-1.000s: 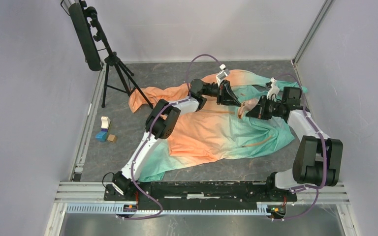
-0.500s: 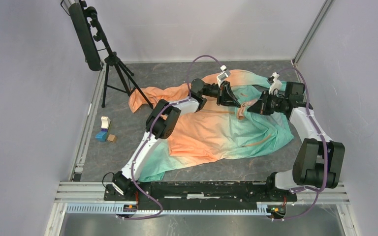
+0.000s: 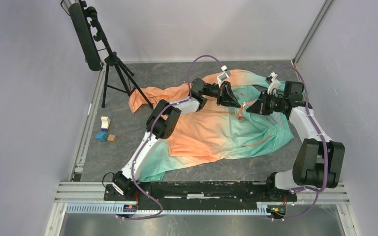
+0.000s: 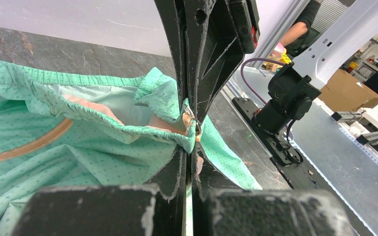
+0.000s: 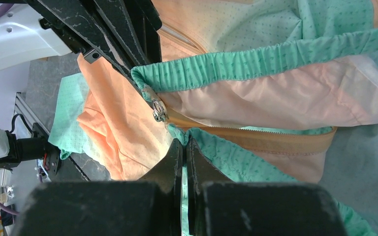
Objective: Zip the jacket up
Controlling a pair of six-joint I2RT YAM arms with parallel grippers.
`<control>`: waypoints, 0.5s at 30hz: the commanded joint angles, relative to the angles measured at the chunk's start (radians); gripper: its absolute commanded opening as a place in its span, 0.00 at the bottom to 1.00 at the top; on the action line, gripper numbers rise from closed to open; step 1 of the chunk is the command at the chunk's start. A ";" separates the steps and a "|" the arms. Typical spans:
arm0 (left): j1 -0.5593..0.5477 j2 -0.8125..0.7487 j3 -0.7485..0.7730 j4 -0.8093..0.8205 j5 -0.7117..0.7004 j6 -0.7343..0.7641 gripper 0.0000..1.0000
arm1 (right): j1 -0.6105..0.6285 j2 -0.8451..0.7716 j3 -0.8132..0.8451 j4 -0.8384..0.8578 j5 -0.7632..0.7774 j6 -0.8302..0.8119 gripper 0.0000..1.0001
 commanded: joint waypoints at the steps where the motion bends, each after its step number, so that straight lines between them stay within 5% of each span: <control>1: 0.003 0.008 0.038 0.016 0.026 0.013 0.02 | 0.006 -0.011 0.037 0.007 -0.014 -0.016 0.00; 15: 0.003 0.002 0.039 -0.021 0.043 0.021 0.02 | 0.006 -0.006 0.038 0.020 -0.008 0.004 0.00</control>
